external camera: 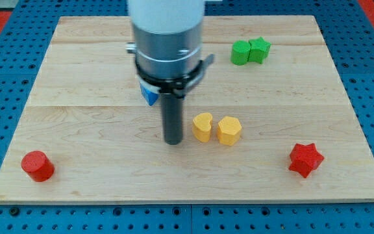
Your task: Move the red circle towards the bottom right of the board
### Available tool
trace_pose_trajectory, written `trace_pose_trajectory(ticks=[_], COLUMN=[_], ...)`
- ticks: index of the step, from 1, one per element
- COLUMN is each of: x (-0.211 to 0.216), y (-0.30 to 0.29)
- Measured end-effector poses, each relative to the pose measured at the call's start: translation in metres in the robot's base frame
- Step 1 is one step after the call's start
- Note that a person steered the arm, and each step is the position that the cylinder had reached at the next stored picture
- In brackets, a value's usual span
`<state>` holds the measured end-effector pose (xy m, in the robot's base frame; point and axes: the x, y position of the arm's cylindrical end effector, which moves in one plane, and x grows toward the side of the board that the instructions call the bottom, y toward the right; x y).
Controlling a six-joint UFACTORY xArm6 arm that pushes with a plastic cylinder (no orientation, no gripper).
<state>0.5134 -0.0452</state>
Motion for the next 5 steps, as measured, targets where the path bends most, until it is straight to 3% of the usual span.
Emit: trace_pose_trajectory(ticks=[2, 3, 5], x=[-0.012, -0.016, 0.036], y=[-0.199, -0.260, -0.259])
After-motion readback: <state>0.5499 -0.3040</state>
